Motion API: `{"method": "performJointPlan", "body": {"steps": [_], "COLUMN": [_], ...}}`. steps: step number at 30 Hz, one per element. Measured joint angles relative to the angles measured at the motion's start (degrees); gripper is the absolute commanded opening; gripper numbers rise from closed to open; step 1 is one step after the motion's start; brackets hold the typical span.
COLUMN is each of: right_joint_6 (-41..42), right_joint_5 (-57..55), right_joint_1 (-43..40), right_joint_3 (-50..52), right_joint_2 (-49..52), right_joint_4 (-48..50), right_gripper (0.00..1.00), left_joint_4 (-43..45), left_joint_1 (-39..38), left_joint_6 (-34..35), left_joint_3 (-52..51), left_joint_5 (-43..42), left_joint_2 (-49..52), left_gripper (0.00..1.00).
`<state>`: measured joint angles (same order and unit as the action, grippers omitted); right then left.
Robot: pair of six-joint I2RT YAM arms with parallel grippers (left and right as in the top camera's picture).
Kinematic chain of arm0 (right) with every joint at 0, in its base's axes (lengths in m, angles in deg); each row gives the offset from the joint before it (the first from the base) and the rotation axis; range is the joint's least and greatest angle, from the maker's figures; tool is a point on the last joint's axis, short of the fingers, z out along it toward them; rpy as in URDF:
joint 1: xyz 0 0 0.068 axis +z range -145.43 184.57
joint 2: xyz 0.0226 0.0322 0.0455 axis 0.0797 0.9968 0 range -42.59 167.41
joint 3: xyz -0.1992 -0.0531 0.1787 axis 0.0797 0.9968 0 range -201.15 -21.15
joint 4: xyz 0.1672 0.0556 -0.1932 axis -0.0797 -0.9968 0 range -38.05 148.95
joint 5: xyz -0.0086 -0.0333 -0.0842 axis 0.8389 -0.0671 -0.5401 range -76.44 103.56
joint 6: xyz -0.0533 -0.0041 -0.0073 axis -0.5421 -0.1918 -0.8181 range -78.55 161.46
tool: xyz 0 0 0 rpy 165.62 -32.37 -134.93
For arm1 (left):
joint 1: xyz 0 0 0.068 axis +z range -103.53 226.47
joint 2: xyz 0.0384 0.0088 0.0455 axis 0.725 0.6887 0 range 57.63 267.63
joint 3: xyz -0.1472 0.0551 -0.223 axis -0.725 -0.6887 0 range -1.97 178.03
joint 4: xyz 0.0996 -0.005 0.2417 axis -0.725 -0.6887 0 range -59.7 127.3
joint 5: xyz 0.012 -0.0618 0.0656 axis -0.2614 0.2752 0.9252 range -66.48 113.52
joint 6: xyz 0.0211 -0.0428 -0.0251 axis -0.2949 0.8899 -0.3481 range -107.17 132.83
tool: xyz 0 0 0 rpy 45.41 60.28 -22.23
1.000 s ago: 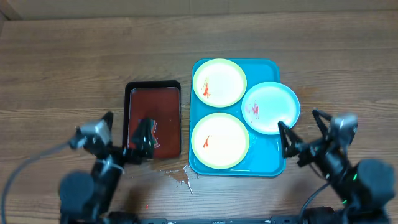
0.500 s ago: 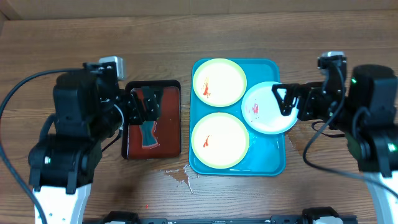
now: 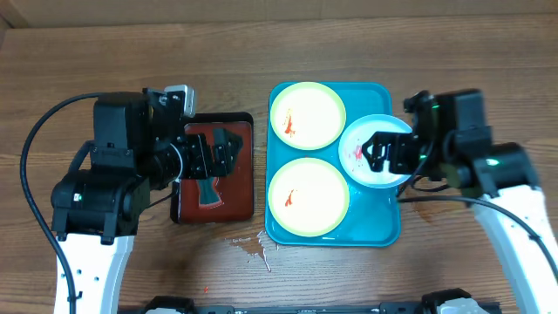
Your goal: Clean dirty plates on tray and stack at the side
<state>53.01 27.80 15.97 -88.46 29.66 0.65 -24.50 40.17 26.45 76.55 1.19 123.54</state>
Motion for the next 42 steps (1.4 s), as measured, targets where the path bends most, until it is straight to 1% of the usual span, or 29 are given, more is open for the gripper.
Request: {"method": "performJointPlan", "body": {"steps": [4,5,6,7,10,11,13,14,18,19,21,24,28,29,30,33,36,38,42], "right_joint_6": [3.13,3.61,4.35,4.50,2.29,1.86,0.68,-0.04,0.90,1.51,2.89,5.09,8.11,8.79,9.20,11.19,12.50,12.68,12.87], "right_joint_5": [-3.04,-3.19,-3.65,-4.00,-3.56,-3.13,-2.45,-2.29,-2.01,-2.08,-2.16,-2.21,-2.23,-2.29,-2.19,-3.28,-4.42,-4.83,-5.51], "right_joint_1": [2.69,2.91,2.99,2.99,3.04,3.17,4.00,4.76,8.41,9.27,10.64,12.09,12.76,12.81,12.79,12.74,12.70,12.72,12.96], "right_joint_3": [7.08,8.11,10.29,11.50,13.03,13.03,13.03,13.03,13.03,13.03,13.05,13.53,16.79,18.01,19.15,20.61,20.83,20.83,20.63], "right_joint_2": [3.93,4.72,6.67,8.11,13.07,14.19,16.74,17.94,21.14,21.55,21.97,21.99,21.99,21.99,21.99,21.66,21.27,21.22,21.22], "right_joint_4": [6.84,7.72,9.88,11.19,13.14,13.07,12.76,12.35,12.37,12.37,12.46,12.79,17.75,20.13,22.53,26.45,26.75,26.82,26.56], "right_gripper": [0.86,0.84,0.80,0.75,0.55,0.52,0.39,0.37,0.38,0.38,0.41,0.40,0.29,0.22,0.13,0.04,0.04,0.04,0.04], "left_joint_4": [-2.93,-3.85,-4.52,-5.33,-6.47,-6.45,-6.60,-6.62,-6.54,-6.54,-6.56,-6.60,-6.54,-6.54,-6.49,-6.60,-7.56,-8.37,-8.55], "left_joint_1": [0.00,0.00,0.00,0.00,0.00,0.00,0.00,0.00,0.00,0.00,0.00,0.00,0.00,0.00,0.00,0.00,0.00,-0.02,-0.02], "left_joint_6": [-0.55,-0.57,-0.57,-0.57,-0.57,-0.57,-0.57,-0.57,-0.57,-0.57,-0.57,-0.57,-0.57,-0.57,-0.57,-0.57,-0.55,-0.48,1.16], "left_joint_3": [0.07,0.07,0.09,0.09,0.11,0.13,0.17,0.17,0.20,0.20,0.20,0.20,0.20,0.22,0.22,0.24,0.24,0.24,-0.17], "left_joint_5": [0.13,0.28,0.55,0.87,1.55,1.75,1.97,1.99,2.21,2.21,2.21,2.25,2.43,2.43,2.43,2.47,3.32,5.29,11.23], "left_joint_2": [0.00,0.00,0.00,0.00,0.00,0.00,0.00,0.00,0.15,0.35,0.90,2.05,3.30,3.58,3.82,4.48,4.98,5.38,6.56], "left_gripper": [1.00,1.00,1.00,1.00,1.00,1.00,1.00,1.00,1.00,1.00,1.00,1.00,1.00,1.00,0.99,0.95,0.88,0.81,0.80]}}
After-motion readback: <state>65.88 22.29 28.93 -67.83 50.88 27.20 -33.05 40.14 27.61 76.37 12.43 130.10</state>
